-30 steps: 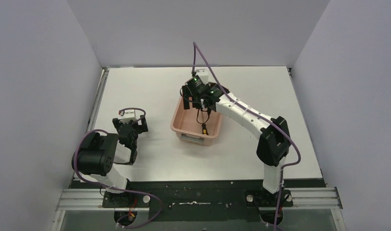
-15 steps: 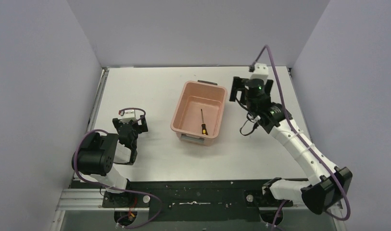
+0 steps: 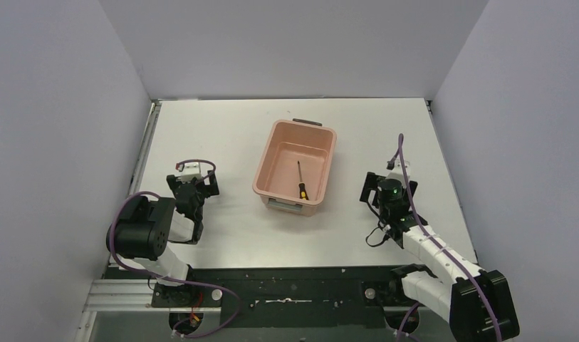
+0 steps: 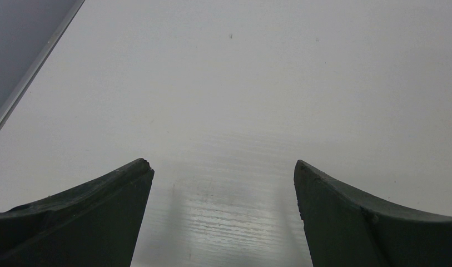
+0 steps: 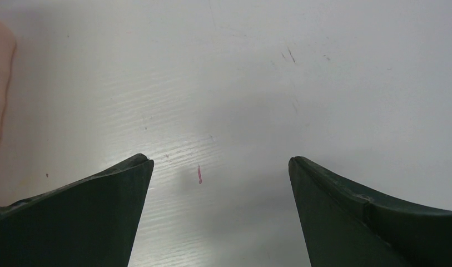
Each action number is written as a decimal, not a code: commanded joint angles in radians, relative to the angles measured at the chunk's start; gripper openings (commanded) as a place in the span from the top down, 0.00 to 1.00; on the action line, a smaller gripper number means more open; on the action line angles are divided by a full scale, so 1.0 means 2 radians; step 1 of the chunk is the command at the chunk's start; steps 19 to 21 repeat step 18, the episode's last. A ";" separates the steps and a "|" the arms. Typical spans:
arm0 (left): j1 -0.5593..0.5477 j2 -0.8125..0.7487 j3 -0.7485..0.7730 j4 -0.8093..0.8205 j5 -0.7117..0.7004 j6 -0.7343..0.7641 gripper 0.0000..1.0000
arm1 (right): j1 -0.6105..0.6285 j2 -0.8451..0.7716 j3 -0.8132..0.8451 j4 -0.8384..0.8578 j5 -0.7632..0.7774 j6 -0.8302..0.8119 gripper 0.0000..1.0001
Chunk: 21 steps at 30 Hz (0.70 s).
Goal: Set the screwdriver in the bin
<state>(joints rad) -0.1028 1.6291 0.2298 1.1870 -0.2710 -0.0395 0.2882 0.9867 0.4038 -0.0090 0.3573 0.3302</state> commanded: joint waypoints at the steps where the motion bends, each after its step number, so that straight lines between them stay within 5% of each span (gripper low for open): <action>1: 0.002 -0.010 0.010 0.014 0.010 0.004 0.03 | -0.002 -0.009 -0.017 0.098 -0.001 0.016 0.00; 21: 0.002 -0.010 0.010 0.014 0.011 0.004 0.03 | -0.003 -0.005 -0.027 0.114 -0.002 0.023 0.00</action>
